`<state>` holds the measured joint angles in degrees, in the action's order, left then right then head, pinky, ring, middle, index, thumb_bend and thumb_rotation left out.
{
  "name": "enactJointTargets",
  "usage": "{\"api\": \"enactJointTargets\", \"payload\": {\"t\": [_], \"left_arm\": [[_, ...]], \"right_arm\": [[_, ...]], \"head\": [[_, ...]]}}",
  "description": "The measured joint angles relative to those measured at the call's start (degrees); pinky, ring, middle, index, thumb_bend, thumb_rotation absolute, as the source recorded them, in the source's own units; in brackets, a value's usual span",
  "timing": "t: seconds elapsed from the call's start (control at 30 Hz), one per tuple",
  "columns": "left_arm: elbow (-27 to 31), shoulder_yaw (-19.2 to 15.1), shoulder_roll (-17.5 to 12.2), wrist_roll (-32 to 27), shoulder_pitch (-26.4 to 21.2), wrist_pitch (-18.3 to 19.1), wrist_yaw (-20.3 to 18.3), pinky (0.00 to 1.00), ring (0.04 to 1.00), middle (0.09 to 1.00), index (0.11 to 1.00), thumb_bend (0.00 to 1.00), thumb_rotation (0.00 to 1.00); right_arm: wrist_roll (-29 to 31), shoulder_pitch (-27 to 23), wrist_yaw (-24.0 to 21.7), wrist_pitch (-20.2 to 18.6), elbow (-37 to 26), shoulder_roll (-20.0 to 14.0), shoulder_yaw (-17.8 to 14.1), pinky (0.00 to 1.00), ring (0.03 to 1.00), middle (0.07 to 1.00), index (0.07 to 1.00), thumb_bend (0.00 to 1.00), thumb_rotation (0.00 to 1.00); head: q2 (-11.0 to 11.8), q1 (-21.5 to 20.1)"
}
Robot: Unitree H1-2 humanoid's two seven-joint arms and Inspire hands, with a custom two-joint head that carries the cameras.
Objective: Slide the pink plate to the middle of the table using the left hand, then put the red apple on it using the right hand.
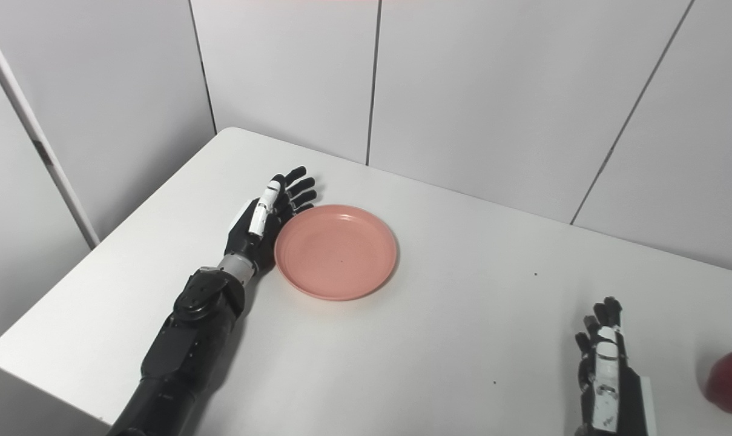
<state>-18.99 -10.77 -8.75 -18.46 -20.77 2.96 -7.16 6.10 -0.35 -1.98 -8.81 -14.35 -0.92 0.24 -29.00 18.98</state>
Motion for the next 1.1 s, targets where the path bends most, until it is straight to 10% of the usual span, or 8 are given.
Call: {"api": "enactJointTargets", "payload": {"t": [1.1], "left_arm": [[2.9,9.7,8.3,2.1,1.4,0.5,-1.3,0.83,0.852,0.857,0.844,0.35,1.00]], "right_arm": [[-0.6,0.0,0.0,0.1,2.2,0.1,0.1,1.00,1.000,1.000,1.000,0.27,1.00]], "head": [[-2.0,-3.7]]}}
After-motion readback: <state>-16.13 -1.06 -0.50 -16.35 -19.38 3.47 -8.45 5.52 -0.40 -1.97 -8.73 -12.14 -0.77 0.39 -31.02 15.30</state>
